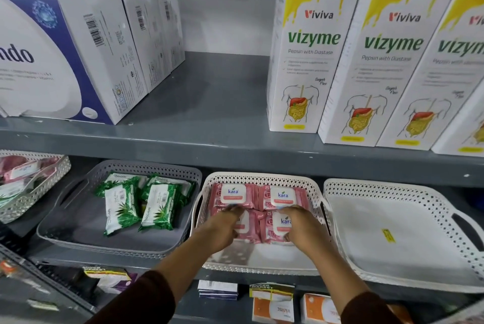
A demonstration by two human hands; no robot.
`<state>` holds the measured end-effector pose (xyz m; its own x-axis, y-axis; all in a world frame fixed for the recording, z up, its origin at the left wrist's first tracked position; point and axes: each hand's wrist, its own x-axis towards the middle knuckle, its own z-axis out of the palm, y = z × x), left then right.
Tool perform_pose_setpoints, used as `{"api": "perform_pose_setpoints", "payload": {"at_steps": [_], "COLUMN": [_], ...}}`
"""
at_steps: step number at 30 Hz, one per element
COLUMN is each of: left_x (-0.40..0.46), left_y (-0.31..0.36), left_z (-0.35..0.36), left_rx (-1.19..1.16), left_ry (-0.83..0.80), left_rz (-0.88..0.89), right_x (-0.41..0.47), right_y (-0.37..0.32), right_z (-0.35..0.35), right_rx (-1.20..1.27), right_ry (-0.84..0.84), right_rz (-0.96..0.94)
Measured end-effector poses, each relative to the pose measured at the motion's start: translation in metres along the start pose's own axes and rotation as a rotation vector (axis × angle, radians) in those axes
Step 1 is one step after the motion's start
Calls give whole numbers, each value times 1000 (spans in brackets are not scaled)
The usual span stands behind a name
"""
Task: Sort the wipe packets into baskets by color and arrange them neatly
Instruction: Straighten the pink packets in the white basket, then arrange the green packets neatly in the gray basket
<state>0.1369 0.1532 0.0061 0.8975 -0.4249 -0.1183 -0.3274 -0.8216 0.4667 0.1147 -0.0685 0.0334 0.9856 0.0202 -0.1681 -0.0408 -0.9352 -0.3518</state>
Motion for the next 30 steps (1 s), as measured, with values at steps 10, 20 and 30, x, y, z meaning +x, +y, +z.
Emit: {"api": "perform_pose_setpoints", "payload": {"at_steps": [10,20,30], "left_x": [-3,26,-47], "left_y": [0,-9,-41], "left_z": [3,26,-40], "left_rx": [155,305,-189], "left_ry": [151,3,615], "left_rz": [1,-168,-135], "right_x": [16,44,24], "right_y": [5,14,-58], "right_z": [8,43,37], "right_rx": [-19,-233,160], "right_ry": [124,8,358], "right_rz": [24,-68,-140]}}
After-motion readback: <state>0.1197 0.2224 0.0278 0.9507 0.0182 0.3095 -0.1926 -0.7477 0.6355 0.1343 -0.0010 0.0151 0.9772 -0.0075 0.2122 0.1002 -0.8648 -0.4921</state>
